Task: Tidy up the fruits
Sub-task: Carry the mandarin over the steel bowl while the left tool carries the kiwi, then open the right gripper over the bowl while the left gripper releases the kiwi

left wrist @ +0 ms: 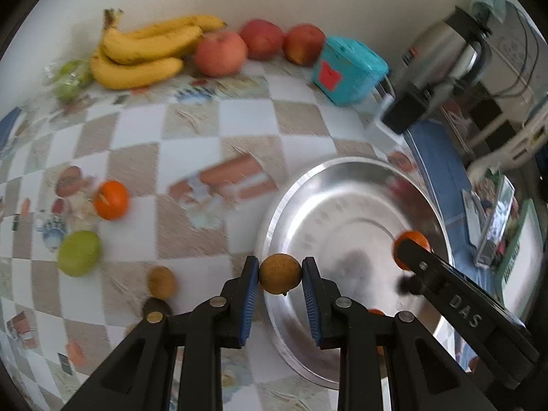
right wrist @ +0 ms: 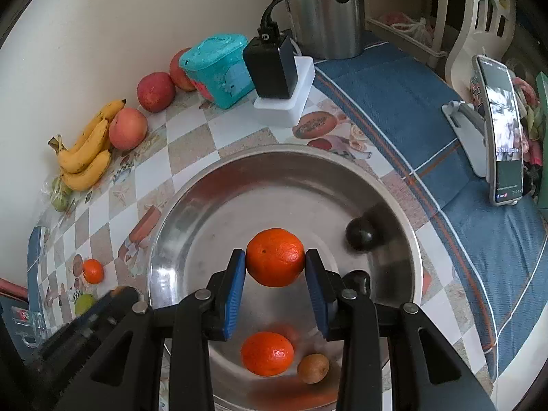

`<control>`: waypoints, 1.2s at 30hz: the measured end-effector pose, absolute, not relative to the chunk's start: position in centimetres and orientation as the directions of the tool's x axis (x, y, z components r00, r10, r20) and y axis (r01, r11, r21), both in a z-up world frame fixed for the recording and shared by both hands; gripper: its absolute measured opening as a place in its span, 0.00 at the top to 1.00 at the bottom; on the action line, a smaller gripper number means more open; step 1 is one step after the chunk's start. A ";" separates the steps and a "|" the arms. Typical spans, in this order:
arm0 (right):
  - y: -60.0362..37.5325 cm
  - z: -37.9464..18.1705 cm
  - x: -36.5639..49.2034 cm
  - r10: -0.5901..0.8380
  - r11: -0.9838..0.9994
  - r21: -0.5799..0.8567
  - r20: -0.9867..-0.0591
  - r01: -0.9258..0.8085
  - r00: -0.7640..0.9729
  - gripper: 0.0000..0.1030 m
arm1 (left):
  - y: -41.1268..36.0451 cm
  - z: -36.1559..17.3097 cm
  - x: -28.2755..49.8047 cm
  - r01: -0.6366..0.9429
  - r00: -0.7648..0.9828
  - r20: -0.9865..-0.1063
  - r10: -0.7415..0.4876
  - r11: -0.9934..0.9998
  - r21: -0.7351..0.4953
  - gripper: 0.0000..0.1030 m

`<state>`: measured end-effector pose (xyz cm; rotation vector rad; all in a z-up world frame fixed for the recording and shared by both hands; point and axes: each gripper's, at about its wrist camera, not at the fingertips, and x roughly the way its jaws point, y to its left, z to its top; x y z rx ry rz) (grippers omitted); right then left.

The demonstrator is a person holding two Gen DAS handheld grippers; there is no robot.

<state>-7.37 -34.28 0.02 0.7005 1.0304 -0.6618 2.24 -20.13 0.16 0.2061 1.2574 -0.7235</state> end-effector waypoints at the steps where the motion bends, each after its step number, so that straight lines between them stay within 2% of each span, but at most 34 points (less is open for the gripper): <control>1: -34.3 -0.1 -7.3 -0.155 0.608 0.202 -0.918 0.768 0.364 0.64 | -20.3 -0.1 2.1 0.601 0.119 -0.919 -0.376 0.764 -0.234 0.73; 26: -34.0 -0.6 -6.9 -0.127 0.621 0.198 -0.929 0.758 0.347 0.63 | -20.7 -0.7 1.3 0.626 0.105 -0.928 -0.358 0.749 -0.218 0.71; 27: -34.0 -0.5 -7.0 -0.128 0.620 0.202 -0.927 0.758 0.352 0.62 | -20.7 -0.7 1.3 0.626 0.105 -0.928 -0.359 0.749 -0.219 0.71; 30: -34.0 -0.4 -6.9 -0.138 0.622 0.194 -0.927 0.759 0.349 0.51 | -20.6 -0.7 1.4 0.619 0.105 -0.928 -0.358 0.753 -0.221 0.68; 33: -33.9 -0.4 -6.9 -0.138 0.625 0.190 -0.928 0.757 0.347 0.50 | -20.4 -0.6 1.4 0.615 0.104 -0.926 -0.362 0.755 -0.226 0.60; 36: -34.0 -0.4 -6.9 -0.140 0.623 0.188 -0.928 0.759 0.345 0.49 | -20.3 -0.5 1.5 0.609 0.107 -0.923 -0.369 0.759 -0.233 0.60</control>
